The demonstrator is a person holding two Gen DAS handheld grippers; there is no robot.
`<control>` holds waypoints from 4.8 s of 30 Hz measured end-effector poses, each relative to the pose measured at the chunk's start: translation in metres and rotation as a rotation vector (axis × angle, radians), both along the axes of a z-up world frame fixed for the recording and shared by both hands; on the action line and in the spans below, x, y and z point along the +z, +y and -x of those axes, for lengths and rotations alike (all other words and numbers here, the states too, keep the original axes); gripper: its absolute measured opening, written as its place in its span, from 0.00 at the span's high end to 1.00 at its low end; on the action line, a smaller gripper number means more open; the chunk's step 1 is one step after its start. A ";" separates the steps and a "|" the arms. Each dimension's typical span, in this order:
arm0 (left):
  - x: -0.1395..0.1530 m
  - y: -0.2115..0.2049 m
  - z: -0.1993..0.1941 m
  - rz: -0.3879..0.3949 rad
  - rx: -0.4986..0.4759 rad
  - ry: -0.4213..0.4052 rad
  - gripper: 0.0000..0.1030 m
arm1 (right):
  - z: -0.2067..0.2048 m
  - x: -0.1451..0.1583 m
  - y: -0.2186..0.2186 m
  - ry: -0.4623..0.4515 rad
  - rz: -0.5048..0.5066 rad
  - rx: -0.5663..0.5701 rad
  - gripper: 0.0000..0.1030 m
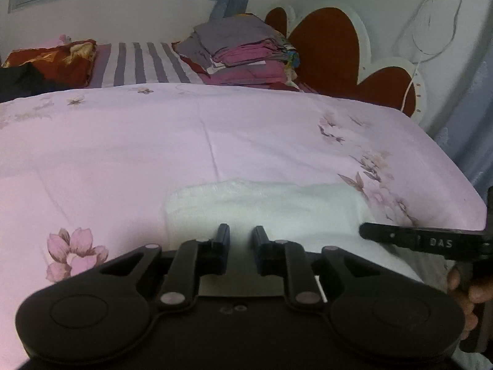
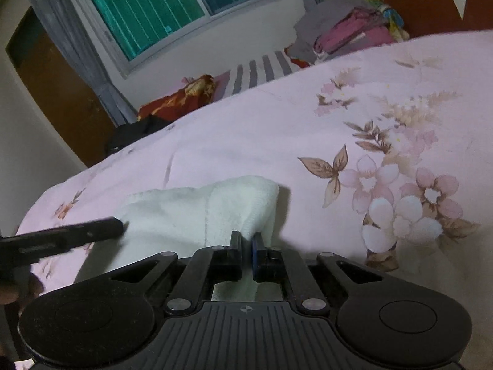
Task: Fold small clothes
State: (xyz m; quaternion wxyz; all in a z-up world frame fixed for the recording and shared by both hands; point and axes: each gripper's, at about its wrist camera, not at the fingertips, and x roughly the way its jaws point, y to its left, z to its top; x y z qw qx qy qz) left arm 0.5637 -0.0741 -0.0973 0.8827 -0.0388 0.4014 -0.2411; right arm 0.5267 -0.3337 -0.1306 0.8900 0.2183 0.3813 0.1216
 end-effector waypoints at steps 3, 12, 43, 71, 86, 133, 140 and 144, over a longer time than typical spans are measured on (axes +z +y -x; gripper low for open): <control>0.014 0.007 0.016 0.023 -0.004 -0.028 0.84 | -0.001 0.005 0.001 0.009 0.017 0.002 0.95; 0.007 0.055 0.107 0.112 0.095 -0.026 0.81 | 0.062 0.034 -0.009 -0.005 -0.108 0.054 0.53; 0.004 0.037 0.218 -0.133 0.094 0.016 0.76 | 0.165 0.017 0.027 0.063 0.175 0.189 0.83; -0.004 -0.010 0.015 -0.067 0.051 -0.067 0.67 | -0.024 0.008 0.047 -0.050 0.259 0.083 0.83; 0.004 0.039 0.100 0.066 0.186 0.031 0.28 | 0.064 0.014 -0.017 0.046 -0.095 0.021 0.29; 0.069 0.163 0.135 0.073 0.251 0.056 0.73 | 0.078 0.092 0.170 -0.010 0.007 0.277 0.73; 0.068 0.228 0.147 0.053 0.250 0.069 0.73 | 0.087 0.089 0.245 0.001 -0.012 0.306 0.73; 0.060 0.252 0.144 0.051 0.233 0.091 0.73 | 0.089 0.081 0.272 0.005 -0.020 0.293 0.73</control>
